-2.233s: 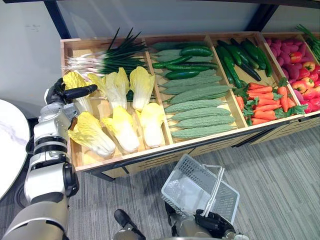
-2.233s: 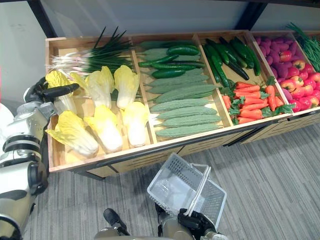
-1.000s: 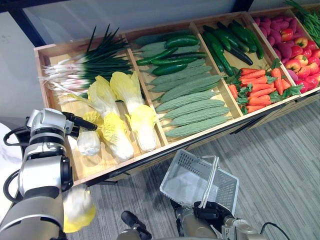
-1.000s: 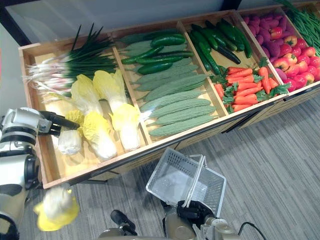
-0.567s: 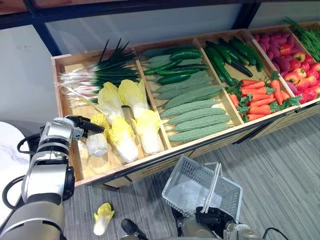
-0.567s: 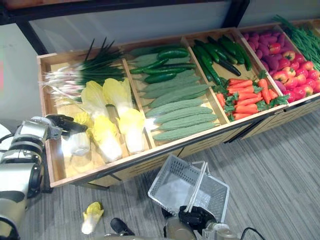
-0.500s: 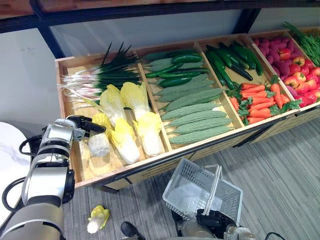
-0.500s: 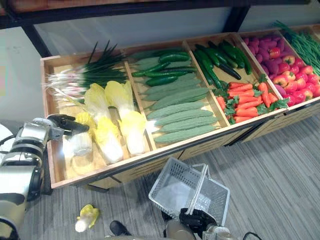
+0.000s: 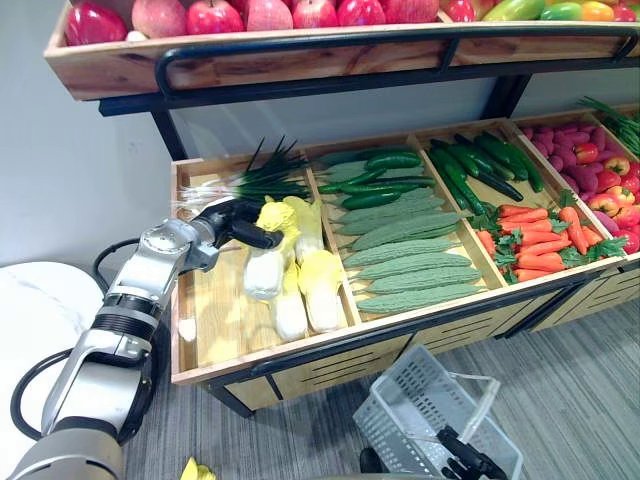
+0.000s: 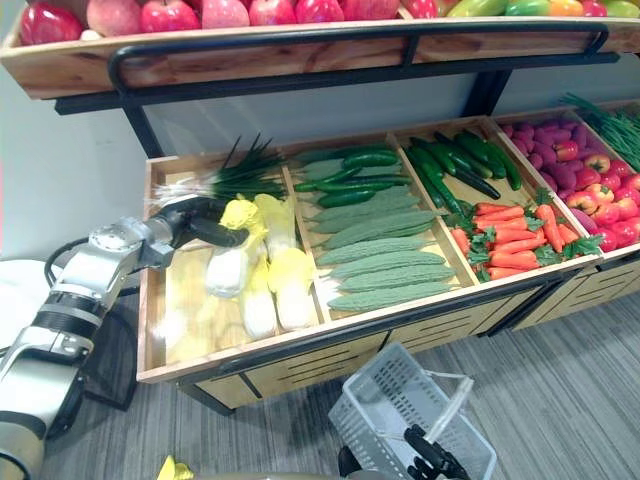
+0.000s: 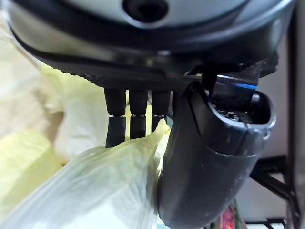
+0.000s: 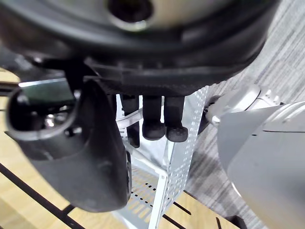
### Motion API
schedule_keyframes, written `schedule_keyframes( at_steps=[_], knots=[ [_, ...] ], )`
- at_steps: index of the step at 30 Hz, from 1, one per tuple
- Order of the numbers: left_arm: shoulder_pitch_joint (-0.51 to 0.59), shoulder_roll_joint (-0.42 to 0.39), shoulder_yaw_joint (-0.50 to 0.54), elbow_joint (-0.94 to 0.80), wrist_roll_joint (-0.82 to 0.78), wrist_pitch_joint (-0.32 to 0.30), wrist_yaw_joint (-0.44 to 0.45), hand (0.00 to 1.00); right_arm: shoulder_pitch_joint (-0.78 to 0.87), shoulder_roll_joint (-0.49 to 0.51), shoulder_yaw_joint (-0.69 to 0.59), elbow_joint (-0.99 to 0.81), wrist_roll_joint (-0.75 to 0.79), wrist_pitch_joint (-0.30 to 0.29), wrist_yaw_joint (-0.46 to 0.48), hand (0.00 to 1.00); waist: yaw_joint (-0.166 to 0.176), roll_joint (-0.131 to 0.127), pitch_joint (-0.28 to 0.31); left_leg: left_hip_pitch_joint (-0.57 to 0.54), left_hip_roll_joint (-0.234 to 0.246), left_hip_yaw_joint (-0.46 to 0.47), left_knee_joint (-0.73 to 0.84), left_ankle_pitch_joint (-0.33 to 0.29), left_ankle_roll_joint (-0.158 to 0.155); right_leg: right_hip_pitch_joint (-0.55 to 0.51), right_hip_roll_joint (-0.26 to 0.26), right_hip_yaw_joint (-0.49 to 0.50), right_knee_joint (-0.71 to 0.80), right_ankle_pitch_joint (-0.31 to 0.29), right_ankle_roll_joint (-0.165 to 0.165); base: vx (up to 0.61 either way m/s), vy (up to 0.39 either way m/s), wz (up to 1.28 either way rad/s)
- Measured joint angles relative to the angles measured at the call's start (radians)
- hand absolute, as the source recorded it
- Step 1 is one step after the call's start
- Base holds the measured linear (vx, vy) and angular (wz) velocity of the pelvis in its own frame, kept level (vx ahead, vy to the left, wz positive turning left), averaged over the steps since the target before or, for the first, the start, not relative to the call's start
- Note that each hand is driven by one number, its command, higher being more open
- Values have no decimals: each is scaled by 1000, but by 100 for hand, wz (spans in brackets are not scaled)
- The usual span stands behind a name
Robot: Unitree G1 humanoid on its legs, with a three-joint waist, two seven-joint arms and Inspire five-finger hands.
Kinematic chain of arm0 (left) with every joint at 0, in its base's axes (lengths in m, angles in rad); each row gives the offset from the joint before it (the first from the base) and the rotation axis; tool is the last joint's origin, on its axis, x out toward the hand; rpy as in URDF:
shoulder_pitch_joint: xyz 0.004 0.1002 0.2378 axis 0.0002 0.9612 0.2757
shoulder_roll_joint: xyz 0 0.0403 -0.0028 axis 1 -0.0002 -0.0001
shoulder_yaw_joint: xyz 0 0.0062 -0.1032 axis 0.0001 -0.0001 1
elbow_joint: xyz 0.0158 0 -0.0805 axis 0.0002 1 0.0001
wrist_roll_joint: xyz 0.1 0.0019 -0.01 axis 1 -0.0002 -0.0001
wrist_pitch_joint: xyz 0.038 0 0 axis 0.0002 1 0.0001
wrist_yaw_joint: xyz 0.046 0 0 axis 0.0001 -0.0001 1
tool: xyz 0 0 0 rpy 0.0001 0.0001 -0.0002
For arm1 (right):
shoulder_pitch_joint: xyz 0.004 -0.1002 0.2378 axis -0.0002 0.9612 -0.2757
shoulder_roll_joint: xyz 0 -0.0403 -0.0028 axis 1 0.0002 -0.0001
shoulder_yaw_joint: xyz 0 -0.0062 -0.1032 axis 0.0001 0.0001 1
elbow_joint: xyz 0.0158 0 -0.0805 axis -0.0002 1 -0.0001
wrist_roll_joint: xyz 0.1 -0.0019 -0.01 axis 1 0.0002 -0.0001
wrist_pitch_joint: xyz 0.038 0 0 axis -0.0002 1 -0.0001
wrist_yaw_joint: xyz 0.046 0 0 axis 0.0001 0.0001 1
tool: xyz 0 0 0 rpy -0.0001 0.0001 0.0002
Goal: Pick vegetable in the basket
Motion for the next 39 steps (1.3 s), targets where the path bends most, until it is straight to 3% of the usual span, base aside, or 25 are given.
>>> schedule_keyframes(
  at_steps=[4, 9, 12, 20, 28, 30, 31, 32, 33, 34, 35, 36, 38, 39],
  knots=[
    [24, 2, -48, -138, -42, 41, -29, 0, 2, -21, -90, -2, 37, -17, -16, 0, 0, -4, -47, 3, -2, 6, 0, -2, -1, 0, -1, 3, 0, -5, 7, 24, -23, -4],
    [39, 36, -48, -175, -80, 92, -28, 0, -1, -65, -131, -39, 68, -65, -37, 0, 3, 2, -64, 27, -1, 25, -1, -8, -8, 9, 4, 18, 11, -6, 9, 39, -23, -9],
    [39, 60, -48, -182, -111, 108, 2, 0, 6, -107, -139, -109, 69, -101, -46, 0, -3, 11, -79, 28, -1, 29, -1, -10, -10, 7, 3, 23, 12, -10, 13, 41, -31, -4],
    [39, 54, -72, -253, -197, 109, 20, 0, 38, -142, -126, -265, 66, -101, -64, 0, -17, 8, -84, 28, -4, 32, -1, -11, -10, 5, 0, 25, 11, -13, 18, 39, -20, -1],
    [46, -65, -136, -368, -255, 110, 69, 0, 118, -145, -126, -509, 72, -80, -62, 0, -60, 11, -86, 47, -2, 78, 9, -38, -14, -21, 16, 79, 75, -41, 21, 42, -31, -16],
    [50, -115, -155, -401, -279, 107, 83, 0, 122, -146, -125, -551, 63, -59, -62, 0, -59, 7, -84, 30, 31, 80, 113, -76, -13, -38, 26, 103, 103, -54, 16, 72, -94, -35],
    [66, -154, -155, -414, -283, 107, 96, 0, 127, -150, -118, -586, 64, -41, -63, 0, -59, 10, -86, -15, 84, 55, 269, -140, -3, -49, 37, 125, 116, -55, 12, 113, -119, -69],
    [81, -184, -155, -417, -283, 107, 114, 0, 126, -156, -104, -619, 66, -14, -63, 0, -48, 17, -86, -62, 140, -50, 413, -190, 25, -62, 59, 168, 132, -52, 7, 116, -90, -88],
    [94, -189, -154, -420, -282, 106, 123, 0, 126, -160, -89, -638, 66, -8, -63, 0, -46, 19, -85, -77, 157, -105, 462, -206, 19, -64, 72, 194, 138, -50, 4, 79, -5, -145],
    [131, -188, -153, -441, -271, 107, 147, 0, 126, -165, -72, -691, 67, -6, -46, 0, -34, 32, -80, -76, 154, -227, 502, -266, -20, -69, 97, 258, 155, -49, 2, 33, 76, -161],
    [159, -188, -153, -458, -264, 107, 166, 0, 126, -176, -65, -738, 68, -6, -27, 0, -26, 51, -84, -64, 131, -297, 490, -293, -28, -79, 121, 304, 169, -50, 2, 3, 132, -207],
    [185, -188, -153, -479, -265, 108, 185, 0, 122, -199, -48, -786, 71, -6, -9, 0, -20, 65, -87, -33, 104, -329, 440, -315, -7, -103, 152, 360, 206, -59, 3, -15, 118, -153],
    [187, -189, -152, -502, -264, 108, 189, 0, 120, -214, -48, -846, 71, -7, 5, 0, -29, 57, -83, 10, 70, -328, 357, -334, -36, -150, 171, 401, 259, -75, 16, -48, 91, -96],
    [186, -188, -148, -509, -264, 108, 188, 0, 116, -220, -49, -874, 73, -7, 8, 0, -32, 42, -74, 15, 50, -309, 350, -327, -35, -163, 166, 411, 267, -78, 17, -85, 63, -68]
  ],
)
